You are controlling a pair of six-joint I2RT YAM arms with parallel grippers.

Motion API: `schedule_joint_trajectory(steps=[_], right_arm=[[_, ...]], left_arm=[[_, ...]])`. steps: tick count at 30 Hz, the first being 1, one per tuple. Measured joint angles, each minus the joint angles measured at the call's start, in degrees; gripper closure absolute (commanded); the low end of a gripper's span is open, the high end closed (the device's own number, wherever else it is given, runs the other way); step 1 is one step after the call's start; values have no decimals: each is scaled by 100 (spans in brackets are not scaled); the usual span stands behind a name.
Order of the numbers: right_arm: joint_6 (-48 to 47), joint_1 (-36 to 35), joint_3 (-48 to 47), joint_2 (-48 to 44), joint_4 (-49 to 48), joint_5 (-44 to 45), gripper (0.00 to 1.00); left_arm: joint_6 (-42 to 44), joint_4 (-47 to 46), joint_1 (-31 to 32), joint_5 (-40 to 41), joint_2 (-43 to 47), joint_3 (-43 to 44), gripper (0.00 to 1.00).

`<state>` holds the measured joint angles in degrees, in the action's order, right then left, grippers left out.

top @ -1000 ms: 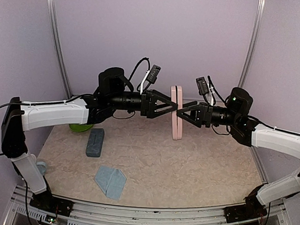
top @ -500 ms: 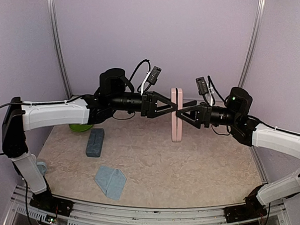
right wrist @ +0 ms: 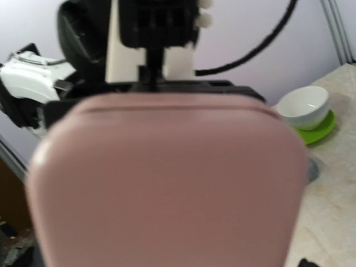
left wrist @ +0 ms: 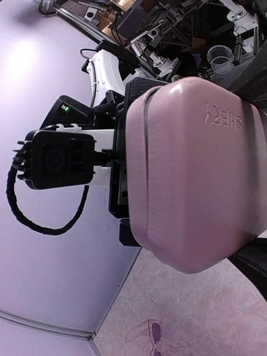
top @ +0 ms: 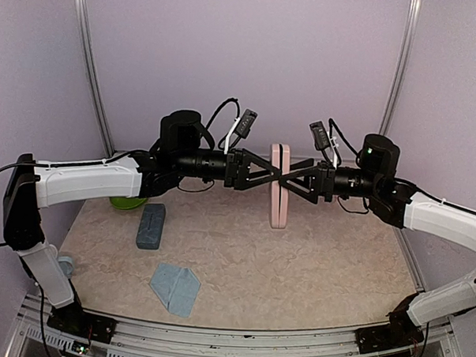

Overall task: Organize the sunglasses
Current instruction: Pass from the right arm to the left, then open the sunglasses case.

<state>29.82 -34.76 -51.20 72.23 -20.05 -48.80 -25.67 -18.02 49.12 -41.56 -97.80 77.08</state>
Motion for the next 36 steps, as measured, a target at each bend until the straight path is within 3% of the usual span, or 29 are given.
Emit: schedule_joint_trajectory(steps=[13,36], right_arm=[[-785,-48,-61,-101,892,601,10],[-1047,-87,-39,-260,1707,1429,19]], left_arm=[[7,205,-39,24,0,-37,49],[20,363,-120,262,48,-323,53]])
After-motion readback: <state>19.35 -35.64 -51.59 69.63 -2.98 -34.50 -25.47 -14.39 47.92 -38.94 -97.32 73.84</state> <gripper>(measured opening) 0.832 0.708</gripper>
